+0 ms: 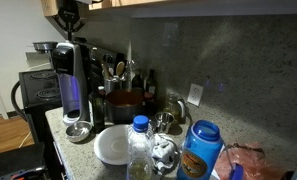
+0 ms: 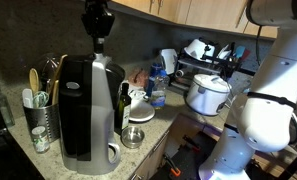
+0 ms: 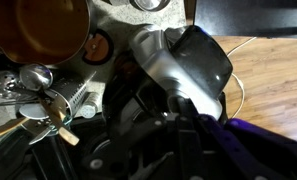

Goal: Switch on the grey and silver object

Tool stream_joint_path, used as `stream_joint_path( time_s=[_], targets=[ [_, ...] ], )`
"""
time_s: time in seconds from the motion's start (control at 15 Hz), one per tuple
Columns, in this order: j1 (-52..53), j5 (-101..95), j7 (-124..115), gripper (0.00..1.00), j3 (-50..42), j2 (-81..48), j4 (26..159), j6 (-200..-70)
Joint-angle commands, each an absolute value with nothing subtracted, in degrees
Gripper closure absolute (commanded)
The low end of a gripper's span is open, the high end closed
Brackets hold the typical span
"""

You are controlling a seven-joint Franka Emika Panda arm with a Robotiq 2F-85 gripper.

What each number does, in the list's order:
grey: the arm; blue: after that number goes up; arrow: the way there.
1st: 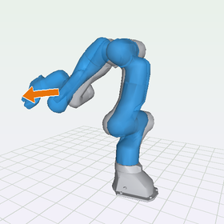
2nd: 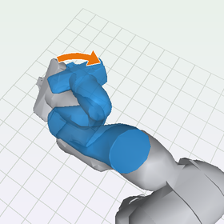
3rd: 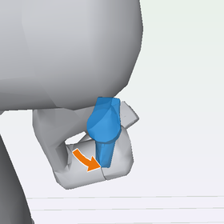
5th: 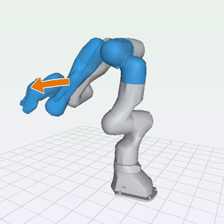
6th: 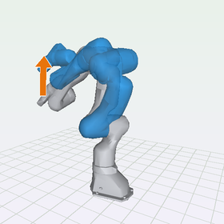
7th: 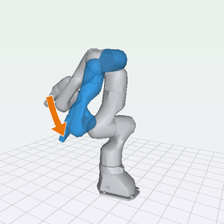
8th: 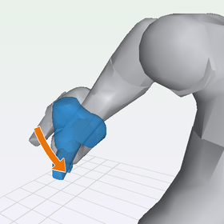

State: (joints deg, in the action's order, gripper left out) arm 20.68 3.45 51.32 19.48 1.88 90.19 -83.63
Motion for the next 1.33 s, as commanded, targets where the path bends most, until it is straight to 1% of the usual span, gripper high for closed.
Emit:
stream_joint_path(
  time_s=[0.0, 0.6, 1.27],
  targets=[
    [19.9, 4.9, 49.9, 1.00, 19.1, 2.1, 89.7, -85.8],
    [19.6, 1.4, 36.2, 1.00, 19.0, 3.0, 90.7, -88.4],
    [19.1, -3.8, 16.9, 1.00, 18.7, 5.2, 92.1, -87.5]
  ],
)
